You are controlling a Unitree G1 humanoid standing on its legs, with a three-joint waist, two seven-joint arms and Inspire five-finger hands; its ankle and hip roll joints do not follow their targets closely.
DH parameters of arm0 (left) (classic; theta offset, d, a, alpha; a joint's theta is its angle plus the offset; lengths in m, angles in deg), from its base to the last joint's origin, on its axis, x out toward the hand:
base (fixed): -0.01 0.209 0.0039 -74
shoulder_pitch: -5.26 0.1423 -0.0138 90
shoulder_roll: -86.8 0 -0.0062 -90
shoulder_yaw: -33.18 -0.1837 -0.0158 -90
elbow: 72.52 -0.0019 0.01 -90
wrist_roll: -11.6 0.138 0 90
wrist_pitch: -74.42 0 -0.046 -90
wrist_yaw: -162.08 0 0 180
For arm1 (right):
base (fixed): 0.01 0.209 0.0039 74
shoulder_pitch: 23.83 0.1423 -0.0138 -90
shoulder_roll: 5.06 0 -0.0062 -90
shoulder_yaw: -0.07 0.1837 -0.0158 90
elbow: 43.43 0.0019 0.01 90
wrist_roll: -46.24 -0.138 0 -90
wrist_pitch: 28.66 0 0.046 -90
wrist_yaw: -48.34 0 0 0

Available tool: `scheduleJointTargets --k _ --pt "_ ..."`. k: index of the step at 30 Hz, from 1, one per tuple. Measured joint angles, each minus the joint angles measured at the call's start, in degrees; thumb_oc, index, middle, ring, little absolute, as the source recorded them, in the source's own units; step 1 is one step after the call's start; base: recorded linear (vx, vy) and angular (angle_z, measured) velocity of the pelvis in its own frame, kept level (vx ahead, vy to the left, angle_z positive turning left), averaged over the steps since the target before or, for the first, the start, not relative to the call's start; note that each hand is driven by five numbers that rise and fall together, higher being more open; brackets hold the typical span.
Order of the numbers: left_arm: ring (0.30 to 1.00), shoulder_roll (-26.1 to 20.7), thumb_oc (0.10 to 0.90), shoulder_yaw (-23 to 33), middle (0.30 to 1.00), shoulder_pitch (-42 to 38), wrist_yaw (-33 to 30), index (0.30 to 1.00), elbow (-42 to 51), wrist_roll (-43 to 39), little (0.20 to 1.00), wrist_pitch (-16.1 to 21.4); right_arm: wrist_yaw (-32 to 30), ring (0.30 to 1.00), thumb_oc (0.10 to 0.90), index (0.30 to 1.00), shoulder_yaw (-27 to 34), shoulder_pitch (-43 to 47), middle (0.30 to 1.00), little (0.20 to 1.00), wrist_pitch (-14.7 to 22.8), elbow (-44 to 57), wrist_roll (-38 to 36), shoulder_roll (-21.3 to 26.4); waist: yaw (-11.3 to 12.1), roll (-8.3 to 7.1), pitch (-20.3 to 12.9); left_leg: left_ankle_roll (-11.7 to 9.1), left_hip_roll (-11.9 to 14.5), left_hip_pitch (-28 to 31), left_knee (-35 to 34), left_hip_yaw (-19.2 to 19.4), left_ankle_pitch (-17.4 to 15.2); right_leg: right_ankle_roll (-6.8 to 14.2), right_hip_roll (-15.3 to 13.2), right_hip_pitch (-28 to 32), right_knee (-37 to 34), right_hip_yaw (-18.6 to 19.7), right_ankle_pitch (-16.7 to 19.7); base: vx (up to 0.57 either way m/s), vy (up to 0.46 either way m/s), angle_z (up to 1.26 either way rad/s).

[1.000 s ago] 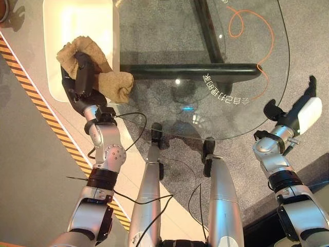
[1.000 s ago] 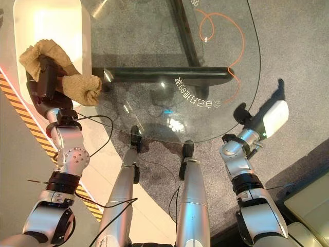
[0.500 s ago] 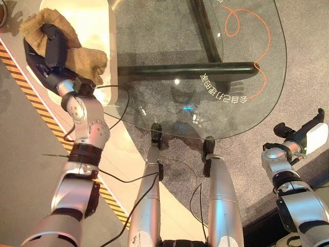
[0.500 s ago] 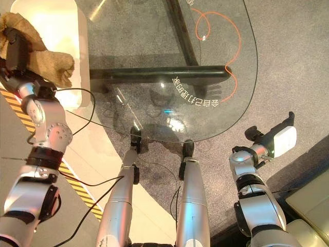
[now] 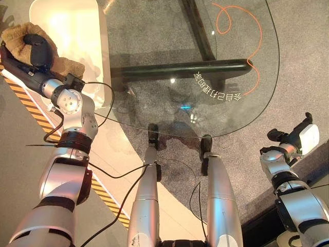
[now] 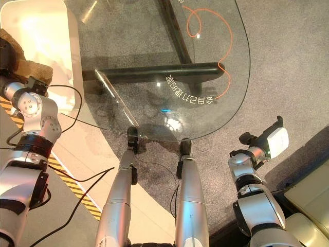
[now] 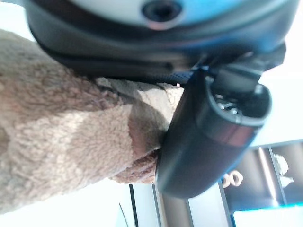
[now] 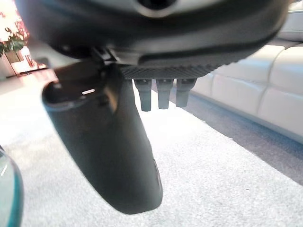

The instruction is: Wipe the table with a cloth and put it in the basket.

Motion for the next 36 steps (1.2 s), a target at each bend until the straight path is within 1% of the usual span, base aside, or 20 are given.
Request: scheduleJointTargets --k 5,7,10,14,16,22,24,28,32,36 --pt "0.3 -1.5 0.1 -2.0 0.3 -2.6 0.0 0.3 -3.4 6.9 0.2 -4.8 1.5 0.9 0.8 0.9 -1.8 0.0 0.9 0.9 0.0 -0.4 0.7 0.0 -0.5 -0.2 0.0 0.0 0.0 -0.2 0.0 0.4 0.0 0.0 0.0 -0.4 0.0 0.3 0.0 0.0 0.026 -0.02" --pt "0.3 -2.1 0.1 -3.6 0.3 -3.6 0.0 0.3 -4.7 9.4 0.2 -6.8 2.1 0.9 0.8 0.9 -2.2 0.0 0.9 0.9 0.0 -0.3 2.0 0.0 -0.5 -0.21 0.0 0.0 0.1 -0.4 0.0 0.6 0.0 0.0 0.1 -0.7 0.0 0.5 0.0 0.01 0.034 -0.04" --pt "0.3 -2.2 0.1 -3.7 0.3 -3.6 0.1 0.3 -5.1 12.9 0.2 -9.0 3.1 0.9 0.8 0.9 -3.1 0.0 0.9 0.9 0.0 -0.3 2.2 0.0 -0.6 -0.47 0.0 0.0 0.1 -0.7 0.0 0.9 0.0 0.1 0.3 -1.1 -0.1 1.0 0.1 0.0 0.024 -0.04" --pt "0.3 -2.3 0.1 -4.1 0.3 -3.6 1.2 0.3 -6.2 15.0 0.2 -12.2 4.4 0.9 0.8 0.9 -3.4 -0.3 0.9 0.9 0.0 -0.4 2.1 -0.5 -0.9 -0.52 0.0 0.0 0.1 -1.1 0.0 1.0 0.0 0.2 0.3 -1.5 -0.2 1.0 0.2 0.0 0.0 0.0" --pt "0.3 -2.6 0.1 -5.7 0.3 -3.7 1.4 0.3 -7.5 15.2 0.2 -12.6 5.2 0.9 0.8 0.9 -3.4 -0.4 0.9 0.9 0.0 -0.4 2.1 -0.7 -1.0 -0.53 0.0 0.0 0.1 -1.2 0.1 1.0 0.0 0.2 0.3 -1.6 -0.3 1.0 0.2 0.0 0.0 0.0" --pt "0.3 -2.8 0.1 -5.8 0.3 -3.6 3.8 0.3 -8.0 15.8 0.2 -16.7 10.4 0.9 0.8 0.9 -4.0 -0.4 0.9 0.9 -1.5 -0.4 1.8 -2.0 -1.2 -1.08 0.0 0.0 0.3 -1.6 0.1 1.0 0.0 0.2 0.4 -1.8 -0.5 1.0 0.3 0.0 0.0 0.0" --pt "0.3 -2.8 0.1 -5.9 0.3 -3.6 4.3 0.3 -8.2 16.8 0.2 -18.7 12.0 0.9 0.8 0.9 -4.4 -0.6 0.9 0.9 -1.9 -0.4 1.4 -2.3 -1.3 -1.17 0.0 0.0 0.3 -1.7 0.0 1.0 0.0 0.2 0.5 -1.8 -0.7 1.0 0.4 0.0 0.0 0.0" --pt "0.3 -2.8 0.1 -6.3 0.3 -3.6 5.4 0.3 -8.6 18.5 0.2 -21.1 12.6 0.9 0.8 0.9 -4.4 -0.7 0.9 0.9 -2.4 -0.4 1.1 -2.9 -1.4 -1.22 0.0 0.0 0.3 -1.7 0.0 1.0 0.0 0.3 0.5 -1.8 -0.9 1.0 0.4 0.0 0.0 0.0" --pt "0.3 -2.9 0.1 -8.2 0.3 -3.6 6.4 0.3 -9.4 19.8 0.2 -22.4 12.8 0.9 0.8 0.9 -4.4 -0.6 0.9 0.9 -2.4 -0.4 1.1 -3.0 -1.4 -1.22 0.0 0.0 0.3 -1.8 0.0 1.0 0.0 0.3 0.5 -1.9 -0.9 1.0 0.4 0.0 0.0 0.0" --pt "0.3 -3.0 0.1 -8.3 0.3 -3.6 6.4 0.3 -9.4 20.9 0.2 -23.1 12.9 0.9 0.8 0.9 -4.4 -0.6 0.9 0.9 -2.4 -0.2 1.1 -3.0 -1.6 -1.23 0.0 0.0 0.3 -2.3 0.1 1.0 0.0 0.2 0.6 -2.4 -0.9 1.0 0.5 0.0 0.0 0.0"
